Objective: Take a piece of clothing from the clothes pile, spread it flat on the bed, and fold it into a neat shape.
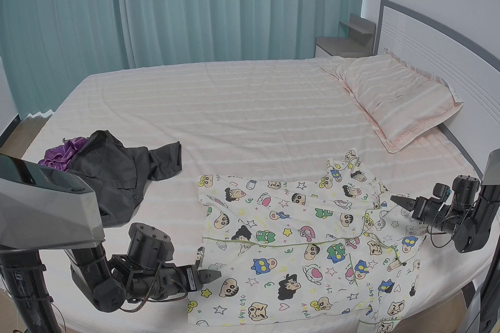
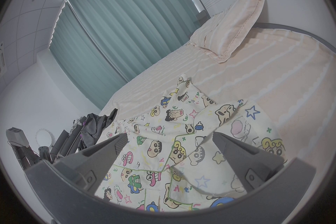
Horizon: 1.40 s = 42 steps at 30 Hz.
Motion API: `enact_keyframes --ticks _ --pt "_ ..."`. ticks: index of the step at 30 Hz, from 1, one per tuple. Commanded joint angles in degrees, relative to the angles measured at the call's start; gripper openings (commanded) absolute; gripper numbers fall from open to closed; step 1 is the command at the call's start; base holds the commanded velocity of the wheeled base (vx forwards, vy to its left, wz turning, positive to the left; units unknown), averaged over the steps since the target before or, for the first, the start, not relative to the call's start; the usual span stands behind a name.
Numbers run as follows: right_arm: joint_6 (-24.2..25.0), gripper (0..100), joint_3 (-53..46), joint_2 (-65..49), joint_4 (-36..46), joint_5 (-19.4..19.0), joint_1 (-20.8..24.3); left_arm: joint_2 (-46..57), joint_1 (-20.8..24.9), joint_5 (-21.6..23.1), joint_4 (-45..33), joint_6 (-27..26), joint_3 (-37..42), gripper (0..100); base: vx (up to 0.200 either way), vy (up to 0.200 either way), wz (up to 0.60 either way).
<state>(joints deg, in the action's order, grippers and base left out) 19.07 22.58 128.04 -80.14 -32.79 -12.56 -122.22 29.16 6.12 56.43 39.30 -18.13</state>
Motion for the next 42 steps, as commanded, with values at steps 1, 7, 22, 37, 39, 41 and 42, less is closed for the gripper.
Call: enact_keyframes --ticks 1,7,22,37,39,41,42 --pt "0.0 100 -0.1 -0.3 0.0 -0.1 -0.1 -3.7 2.7 -2.3 0.0 -2.9 0.5 100 0.000 0.000 0.00" --pt "0.0 100 -0.2 -0.5 0.0 -0.2 -0.1 -7.4 4.2 -6.0 0.5 -7.2 -1.8 100 0.000 0.000 0.00" --pt "0.0 100 -0.2 -0.3 0.0 -0.2 -0.1 -7.7 5.6 -5.6 2.2 -10.7 -2.2 100 0.000 0.000 0.00" --pt "0.1 100 -0.2 -0.3 0.0 -0.2 -0.1 -7.1 5.6 -6.4 3.0 -10.4 -2.4 0 0.000 0.000 0.00" --pt "0.1 100 -0.2 -0.3 0.0 -0.2 -0.1 -6.9 5.7 -6.4 3.2 -10.4 -2.6 0 0.000 0.000 0.00" --pt "0.1 100 -0.2 -0.3 0.0 -0.2 -0.1 -6.3 6.9 -6.4 3.8 -10.4 -3.6 0 0.000 0.000 0.00" --pt "0.1 100 -0.2 -0.3 0.0 -0.2 -0.1 -6.2 7.2 -6.4 3.9 -10.5 -3.7 0 0.000 0.000 0.00"
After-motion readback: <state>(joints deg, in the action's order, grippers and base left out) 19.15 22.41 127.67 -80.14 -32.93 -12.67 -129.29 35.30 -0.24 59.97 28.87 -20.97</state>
